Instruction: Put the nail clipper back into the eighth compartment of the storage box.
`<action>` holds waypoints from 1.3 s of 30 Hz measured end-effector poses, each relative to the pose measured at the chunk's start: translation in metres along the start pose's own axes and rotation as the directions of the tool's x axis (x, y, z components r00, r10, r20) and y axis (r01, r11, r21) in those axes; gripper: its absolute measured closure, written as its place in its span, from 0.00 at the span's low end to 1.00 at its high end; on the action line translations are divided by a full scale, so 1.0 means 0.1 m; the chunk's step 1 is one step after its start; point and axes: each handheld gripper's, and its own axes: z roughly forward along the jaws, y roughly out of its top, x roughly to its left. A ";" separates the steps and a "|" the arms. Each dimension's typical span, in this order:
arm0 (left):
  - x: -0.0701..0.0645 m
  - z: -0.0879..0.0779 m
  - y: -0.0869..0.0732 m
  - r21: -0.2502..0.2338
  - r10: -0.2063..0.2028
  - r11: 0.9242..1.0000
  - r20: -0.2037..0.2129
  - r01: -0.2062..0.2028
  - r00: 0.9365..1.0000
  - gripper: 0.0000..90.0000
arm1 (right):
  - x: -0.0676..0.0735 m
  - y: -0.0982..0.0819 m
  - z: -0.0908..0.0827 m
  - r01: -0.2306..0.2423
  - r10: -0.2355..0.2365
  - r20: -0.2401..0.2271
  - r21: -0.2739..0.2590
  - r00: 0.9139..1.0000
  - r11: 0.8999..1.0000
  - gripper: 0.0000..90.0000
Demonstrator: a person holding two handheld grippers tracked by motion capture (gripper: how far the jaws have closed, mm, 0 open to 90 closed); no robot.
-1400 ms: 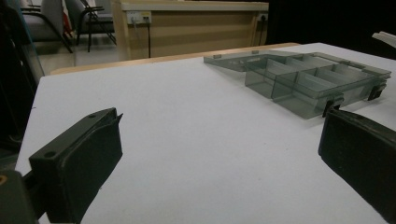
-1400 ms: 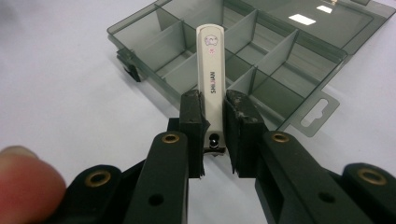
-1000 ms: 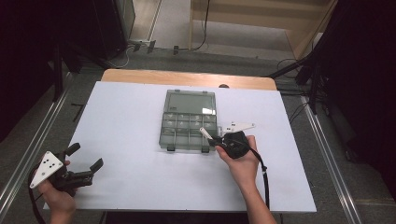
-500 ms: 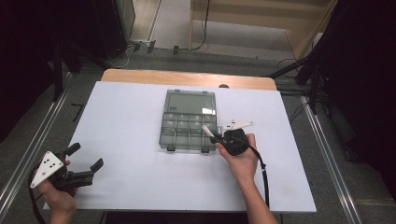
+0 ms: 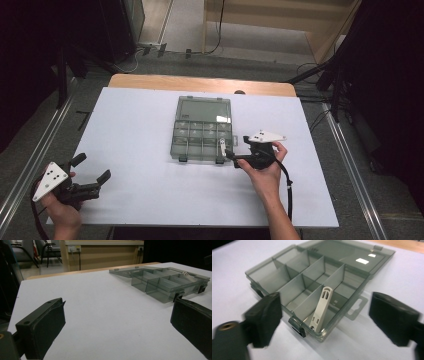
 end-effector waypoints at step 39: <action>-0.01 0.00 0.00 0.006 0.013 1.000 -0.003 -0.013 1.000 0.00 | -0.29 -0.76 -1.09 -0.056 0.083 0.119 -0.213 0.989 0.975 0.00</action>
